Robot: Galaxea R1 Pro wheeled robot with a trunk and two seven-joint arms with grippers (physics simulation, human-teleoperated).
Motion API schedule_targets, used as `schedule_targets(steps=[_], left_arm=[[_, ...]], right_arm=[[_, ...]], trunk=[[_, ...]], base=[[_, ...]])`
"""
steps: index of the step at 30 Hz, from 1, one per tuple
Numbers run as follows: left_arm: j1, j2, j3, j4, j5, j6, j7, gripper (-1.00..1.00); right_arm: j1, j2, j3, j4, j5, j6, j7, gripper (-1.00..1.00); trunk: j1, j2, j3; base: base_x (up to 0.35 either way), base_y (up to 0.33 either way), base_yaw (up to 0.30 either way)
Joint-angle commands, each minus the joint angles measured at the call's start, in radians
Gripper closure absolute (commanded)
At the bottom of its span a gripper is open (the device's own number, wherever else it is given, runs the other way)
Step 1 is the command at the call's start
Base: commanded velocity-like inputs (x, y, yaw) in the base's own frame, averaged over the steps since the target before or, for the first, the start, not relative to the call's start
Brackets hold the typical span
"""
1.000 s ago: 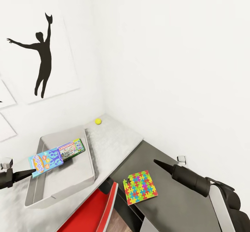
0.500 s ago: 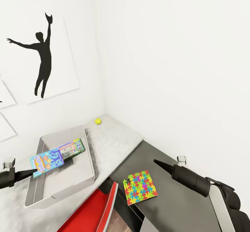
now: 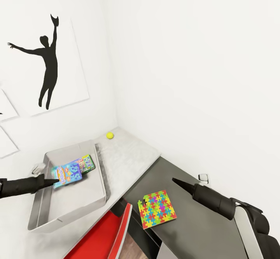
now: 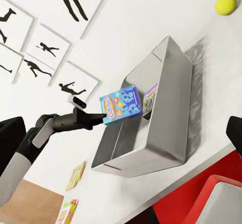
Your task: Put all the toys in the child's room - the three board games (two on the bed and one on the table), the two jigsaw puzzles on the table, and the tennis ball on the table - inside the toy box on the table in the child's room.
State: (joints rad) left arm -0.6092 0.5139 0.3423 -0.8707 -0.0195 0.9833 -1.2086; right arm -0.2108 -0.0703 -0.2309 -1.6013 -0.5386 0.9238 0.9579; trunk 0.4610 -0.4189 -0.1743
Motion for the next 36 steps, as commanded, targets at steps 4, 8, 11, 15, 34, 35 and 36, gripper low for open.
schedule_targets(steps=[4, 8, 11, 15, 34, 35, 36], left_arm=[[-0.014, -0.016, -0.033, 0.001, -0.004, 0.015, 0.016, 1.0], [-0.02, -0.038, -0.043, 0.004, -0.006, 0.016, 0.062, 1.0], [-0.021, -0.057, -0.045, 0.005, -0.006, 0.016, 0.121, 1.0], [-0.021, -0.077, -0.046, 0.008, -0.007, 0.012, 0.168, 1.0], [-0.021, -0.078, -0.049, 0.019, -0.005, 0.0, 0.168, 1.0], [-0.021, -0.077, -0.049, 0.019, -0.004, 0.0, 0.167, 1.0], [-0.021, -0.076, -0.049, 0.019, -0.004, 0.001, 0.165, 1.0]], right_arm=[[-0.001, 0.0, -0.01, -0.001, -0.001, 0.004, 0.002, -1.0], [-0.001, -0.001, -0.03, -0.001, -0.001, 0.006, 0.004, -1.0], [-0.001, -0.002, -0.036, -0.001, -0.001, 0.008, 0.006, -1.0], [-0.001, -0.003, -0.056, -0.001, -0.001, 0.011, 0.01, -1.0], [-0.001, -0.005, -0.072, -0.003, -0.002, 0.012, 0.107, -1.0], [-0.001, -0.005, -0.072, -0.003, -0.001, 0.012, 0.108, -1.0], [-0.001, -0.005, -0.072, -0.003, -0.001, 0.012, 0.108, -1.0]], trunk=[[0.001, -0.002, -0.002], [0.001, -0.002, -0.005], [0.001, -0.002, -0.009], [0.001, -0.002, -0.015], [0.001, -0.002, -0.046], [0.001, -0.002, -0.047], [0.001, -0.002, -0.049]], base=[[0.0, 0.0, 0.0], [0.0, 0.0, 0.0], [0.0, 0.0, 0.0], [0.0, 0.0, 0.0], [0.0, 0.0, 0.0], [0.0, 0.0, 0.0], [0.0, 0.0, 0.0]])
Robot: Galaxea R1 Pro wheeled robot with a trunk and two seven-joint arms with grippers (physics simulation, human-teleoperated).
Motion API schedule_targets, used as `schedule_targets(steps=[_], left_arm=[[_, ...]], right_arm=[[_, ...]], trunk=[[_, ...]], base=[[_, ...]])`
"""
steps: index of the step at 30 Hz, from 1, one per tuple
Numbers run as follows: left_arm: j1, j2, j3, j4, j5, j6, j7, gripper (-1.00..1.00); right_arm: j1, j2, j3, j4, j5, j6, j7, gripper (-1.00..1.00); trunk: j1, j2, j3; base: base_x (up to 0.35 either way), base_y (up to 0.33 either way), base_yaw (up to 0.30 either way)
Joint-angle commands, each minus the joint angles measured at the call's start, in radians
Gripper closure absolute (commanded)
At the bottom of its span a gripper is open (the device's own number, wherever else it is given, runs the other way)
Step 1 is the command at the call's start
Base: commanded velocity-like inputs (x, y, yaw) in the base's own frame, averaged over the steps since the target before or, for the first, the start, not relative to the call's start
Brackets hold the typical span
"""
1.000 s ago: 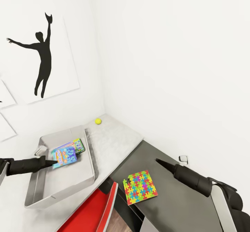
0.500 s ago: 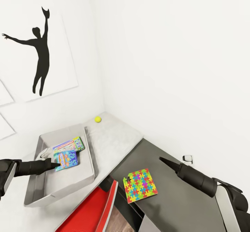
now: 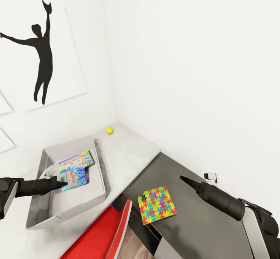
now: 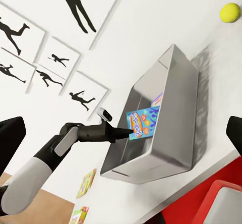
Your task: Put all the toys in the child's room - the three board games (two on the bed and one on the table), the two jigsaw puzzles on the table, and the tennis ball on the table - inside the toy box on the table in the child's room.
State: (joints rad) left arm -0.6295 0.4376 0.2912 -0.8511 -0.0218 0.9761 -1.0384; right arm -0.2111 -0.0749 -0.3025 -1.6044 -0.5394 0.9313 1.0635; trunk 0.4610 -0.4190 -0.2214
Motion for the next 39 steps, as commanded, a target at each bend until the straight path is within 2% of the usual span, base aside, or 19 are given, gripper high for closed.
schedule_targets(steps=[1, 12, 17, 21, 28, 32, 39], left_arm=[[-0.001, 0.0, 0.002, 0.0, -0.002, 0.008, -0.005, 1.0], [-0.002, 0.011, 0.005, 0.0, 0.006, 0.018, -0.025, 1.0], [-0.002, 0.019, 0.005, 0.0, -0.002, 0.017, -0.142, 1.0], [-0.002, 0.022, 0.005, 0.0, -0.005, 0.018, -0.185, 1.0], [-0.002, 0.025, 0.002, 0.013, -0.015, 0.019, -0.191, 1.0], [-0.003, 0.024, 0.004, 0.018, -0.044, 0.019, -0.191, 1.0], [-0.003, 0.024, 0.005, 0.021, -0.065, 0.019, -0.196, 1.0]], right_arm=[[-0.001, 0.0, 0.0, 0.0, -0.001, 0.004, 0.002, -1.0], [-0.001, 0.0, 0.0, 0.0, -0.001, 0.004, 0.003, -1.0], [-0.001, 0.0, 0.0, 0.0, -0.001, 0.004, 0.003, -1.0], [-0.001, 0.0, 0.0, 0.0, -0.001, 0.004, 0.003, -1.0], [-0.001, 0.0, -0.001, 0.0, -0.001, 0.004, 0.003, -1.0], [-0.001, 0.0, -0.001, 0.0, -0.001, 0.004, 0.003, -1.0], [-0.001, 0.0, -0.001, 0.0, -0.001, 0.004, 0.003, -1.0]], trunk=[[0.0, -0.002, -0.004], [0.0, -0.002, -0.022], [0.0, -0.002, -0.03], [0.0, -0.002, -0.036], [0.0, -0.002, -0.048], [0.0, -0.002, -0.054], [0.0, -0.002, -0.066]], base=[[0.0, 0.0, 0.0], [0.0, 0.0, 0.0], [0.0, 0.0, 0.0], [0.0, 0.0, 0.0], [0.0, 0.0, 0.0], [0.0, 0.0, 0.0], [0.0, 0.0, 0.0]])
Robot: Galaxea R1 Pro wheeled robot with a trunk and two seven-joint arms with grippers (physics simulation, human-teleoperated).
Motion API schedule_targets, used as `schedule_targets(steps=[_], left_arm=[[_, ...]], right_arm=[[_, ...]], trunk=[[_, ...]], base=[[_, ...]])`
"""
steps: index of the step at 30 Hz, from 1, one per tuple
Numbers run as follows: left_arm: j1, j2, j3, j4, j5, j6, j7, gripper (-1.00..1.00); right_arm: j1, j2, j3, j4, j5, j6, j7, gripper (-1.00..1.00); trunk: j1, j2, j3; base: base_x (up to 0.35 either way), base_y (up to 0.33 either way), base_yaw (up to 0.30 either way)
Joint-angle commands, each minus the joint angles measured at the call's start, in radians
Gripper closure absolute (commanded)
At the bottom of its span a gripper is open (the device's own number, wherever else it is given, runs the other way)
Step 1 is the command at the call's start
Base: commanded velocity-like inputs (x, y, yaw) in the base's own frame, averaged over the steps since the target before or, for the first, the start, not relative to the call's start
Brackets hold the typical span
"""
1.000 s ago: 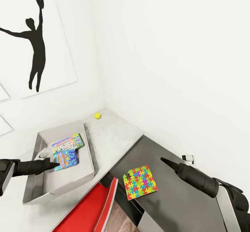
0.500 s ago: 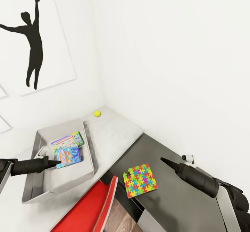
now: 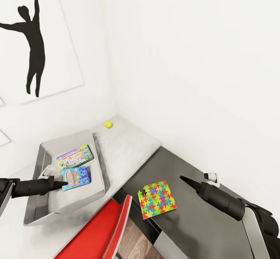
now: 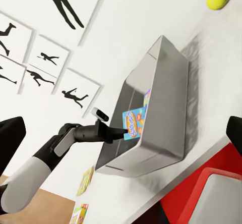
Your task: Put all the toys in the child's room - the three board games (two on the bed and one on the table), the two jigsaw puzzles on the table, and the tennis ball on the table - inside the toy box on the table in the child's room.
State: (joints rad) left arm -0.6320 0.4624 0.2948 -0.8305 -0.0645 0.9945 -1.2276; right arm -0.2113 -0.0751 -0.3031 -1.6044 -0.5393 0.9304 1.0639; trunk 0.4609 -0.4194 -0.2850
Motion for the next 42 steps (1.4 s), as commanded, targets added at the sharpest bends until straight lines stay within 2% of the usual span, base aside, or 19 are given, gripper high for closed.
schedule_targets(steps=[1, 14, 23, 24, 42], left_arm=[[0.0, -0.001, 0.001, 0.0, -0.023, 0.001, -0.008, 1.0], [0.0, -0.001, 0.001, 0.001, -0.024, 0.001, -0.01, 1.0], [0.0, -0.001, 0.001, 0.001, -0.024, 0.0, -0.011, 1.0], [0.0, -0.001, 0.001, 0.0, -0.023, 0.0, -0.011, -1.0], [0.0, 0.001, 0.001, 0.0, -0.022, -0.001, -0.014, -1.0]], right_arm=[[-0.001, 0.0, -0.001, 0.0, -0.001, 0.005, 0.002, -1.0], [-0.002, 0.0, -0.001, 0.0, -0.001, 0.004, 0.002, -1.0], [-0.001, 0.0, -0.011, 0.0, -0.001, 0.004, 0.004, -1.0], [-0.001, 0.0, -0.012, 0.0, -0.001, 0.004, 0.004, -1.0], [0.0, 0.0, -0.014, 0.0, -0.001, 0.004, 0.005, -1.0]], trunk=[[0.001, -0.002, -0.004], [0.001, -0.002, -0.024], [0.001, -0.002, -0.027], [0.001, -0.002, -0.027], [0.001, -0.002, -0.027]], base=[[0.0, 0.0, 0.0], [0.0, 0.0, 0.0], [0.0, 0.0, 0.0], [0.0, 0.0, 0.0], [0.0, 0.0, 0.0]])
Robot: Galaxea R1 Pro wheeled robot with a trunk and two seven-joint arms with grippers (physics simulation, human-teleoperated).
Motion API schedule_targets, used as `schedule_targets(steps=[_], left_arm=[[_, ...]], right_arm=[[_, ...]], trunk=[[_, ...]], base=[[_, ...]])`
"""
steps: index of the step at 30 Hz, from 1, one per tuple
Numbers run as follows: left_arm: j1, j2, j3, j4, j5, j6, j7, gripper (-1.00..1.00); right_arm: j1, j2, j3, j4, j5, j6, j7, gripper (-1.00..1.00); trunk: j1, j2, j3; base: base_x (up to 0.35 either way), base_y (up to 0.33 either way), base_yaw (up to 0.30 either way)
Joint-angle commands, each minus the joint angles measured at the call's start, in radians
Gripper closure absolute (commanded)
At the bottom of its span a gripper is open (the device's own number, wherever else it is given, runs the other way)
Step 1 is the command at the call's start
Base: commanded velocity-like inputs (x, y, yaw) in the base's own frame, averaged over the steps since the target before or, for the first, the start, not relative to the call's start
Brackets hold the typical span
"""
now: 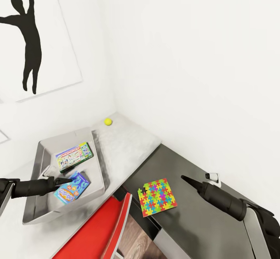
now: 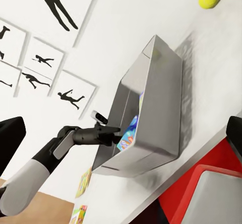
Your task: Put all the toys in the child's room - the three board games (two on the bed and one on the table), the two jigsaw puzzles on the table, and the tennis ball on the table - inside the toy box on the table in the child's room.
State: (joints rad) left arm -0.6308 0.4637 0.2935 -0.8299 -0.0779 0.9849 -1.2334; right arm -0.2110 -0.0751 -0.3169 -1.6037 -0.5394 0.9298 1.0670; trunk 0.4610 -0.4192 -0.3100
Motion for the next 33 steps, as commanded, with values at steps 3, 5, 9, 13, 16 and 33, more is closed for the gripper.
schedule_targets(steps=[3, 5, 9, 13, 16, 33], left_arm=[[-0.001, 0.0, 0.003, -0.002, -0.004, 0.009, -0.01, -1.0], [-0.001, 0.001, 0.003, -0.004, -0.002, 0.009, -0.01, -1.0], [-0.001, 0.002, 0.006, -0.01, 0.001, 0.009, -0.013, -1.0], [-0.001, 0.02, 0.009, -0.015, 0.002, 0.009, -0.071, -1.0], [-0.001, 0.047, 0.012, -0.016, 0.001, 0.008, -0.148, -1.0], [-0.001, 0.088, 0.016, -0.061, 0.0, 0.005, -0.283, -1.0]], right_arm=[[-0.001, 0.0, -0.001, -0.001, -0.001, 0.004, 0.002, -1.0], [-0.001, 0.0, -0.001, -0.001, -0.001, 0.004, 0.002, -1.0], [-0.001, 0.0, -0.001, -0.001, -0.001, 0.004, 0.002, -1.0], [-0.001, 0.0, -0.001, 0.0, -0.001, 0.004, 0.002, -1.0], [-0.001, 0.0, -0.001, 0.0, -0.001, 0.004, 0.002, -1.0], [-0.001, 0.0, -0.001, -0.001, -0.001, 0.004, 0.002, -1.0]], trunk=[[0.001, -0.002, -0.002], [0.001, -0.002, -0.002], [0.001, -0.002, -0.002], [0.001, -0.002, -0.002], [0.001, -0.002, -0.002], [0.001, -0.002, -0.002]], base=[[0.0, 0.0, 0.0], [0.0, 0.0, 0.0], [0.0, 0.0, 0.0], [0.0, 0.0, 0.0], [0.0, 0.0, 0.0], [0.0, 0.0, 0.0]])
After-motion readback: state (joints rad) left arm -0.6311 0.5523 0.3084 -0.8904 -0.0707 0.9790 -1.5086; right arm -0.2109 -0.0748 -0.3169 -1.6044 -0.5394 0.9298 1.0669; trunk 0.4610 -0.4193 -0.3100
